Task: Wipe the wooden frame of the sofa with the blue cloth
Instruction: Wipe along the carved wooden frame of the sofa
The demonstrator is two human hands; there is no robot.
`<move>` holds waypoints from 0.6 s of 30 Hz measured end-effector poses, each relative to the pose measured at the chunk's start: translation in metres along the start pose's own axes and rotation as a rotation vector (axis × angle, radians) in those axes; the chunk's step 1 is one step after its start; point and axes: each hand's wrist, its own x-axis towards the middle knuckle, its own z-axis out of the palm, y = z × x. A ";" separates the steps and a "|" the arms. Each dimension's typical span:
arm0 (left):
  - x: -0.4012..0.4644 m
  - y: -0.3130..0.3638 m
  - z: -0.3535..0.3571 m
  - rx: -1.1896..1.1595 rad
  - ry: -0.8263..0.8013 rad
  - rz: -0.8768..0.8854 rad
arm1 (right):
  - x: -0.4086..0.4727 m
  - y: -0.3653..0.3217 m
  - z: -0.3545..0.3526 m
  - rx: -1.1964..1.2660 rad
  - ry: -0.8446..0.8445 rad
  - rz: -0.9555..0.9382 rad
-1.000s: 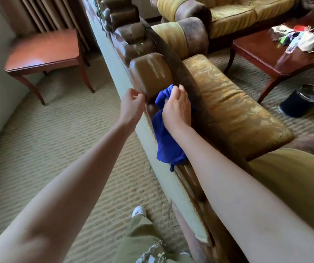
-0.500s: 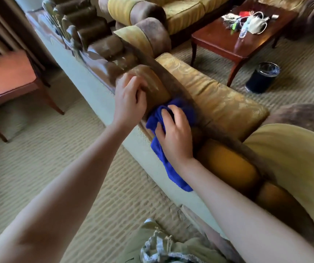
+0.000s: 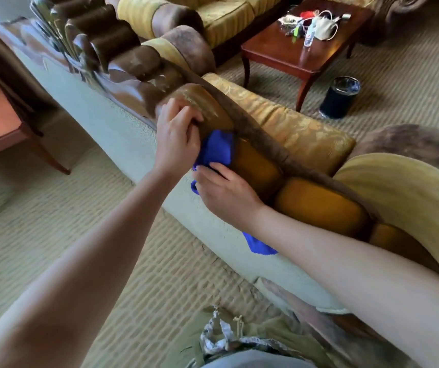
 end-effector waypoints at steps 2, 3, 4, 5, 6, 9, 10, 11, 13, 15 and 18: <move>-0.001 0.002 -0.003 0.013 -0.026 -0.011 | 0.008 -0.005 0.000 -0.139 -0.221 -0.125; -0.002 0.003 -0.005 0.023 -0.047 -0.008 | 0.010 -0.008 0.000 -0.214 -0.285 -0.178; -0.005 0.006 -0.008 0.040 -0.071 0.000 | 0.009 -0.009 -0.004 -0.259 -0.347 -0.213; -0.008 0.008 -0.011 0.058 -0.096 0.010 | 0.009 -0.008 -0.007 -0.287 -0.378 -0.233; -0.012 0.010 -0.014 0.076 -0.120 0.018 | 0.009 -0.006 -0.015 -0.306 -0.402 -0.247; -0.030 0.017 -0.020 0.126 -0.151 -0.018 | -0.002 0.000 -0.033 -0.350 -0.539 -0.304; -0.037 0.019 -0.022 0.134 -0.138 -0.053 | -0.010 0.001 -0.034 -0.356 -0.563 -0.328; -0.044 0.022 -0.024 0.135 -0.121 -0.089 | -0.020 0.001 -0.028 -0.333 -0.570 -0.343; -0.058 0.029 -0.025 0.132 -0.100 -0.150 | -0.031 -0.005 -0.031 -0.247 -0.608 -0.381; -0.069 0.036 -0.026 0.154 -0.092 -0.227 | -0.033 -0.010 -0.044 -0.244 -0.687 -0.417; -0.081 0.042 -0.025 0.182 -0.070 -0.325 | -0.045 -0.007 -0.040 -0.267 -0.785 -0.480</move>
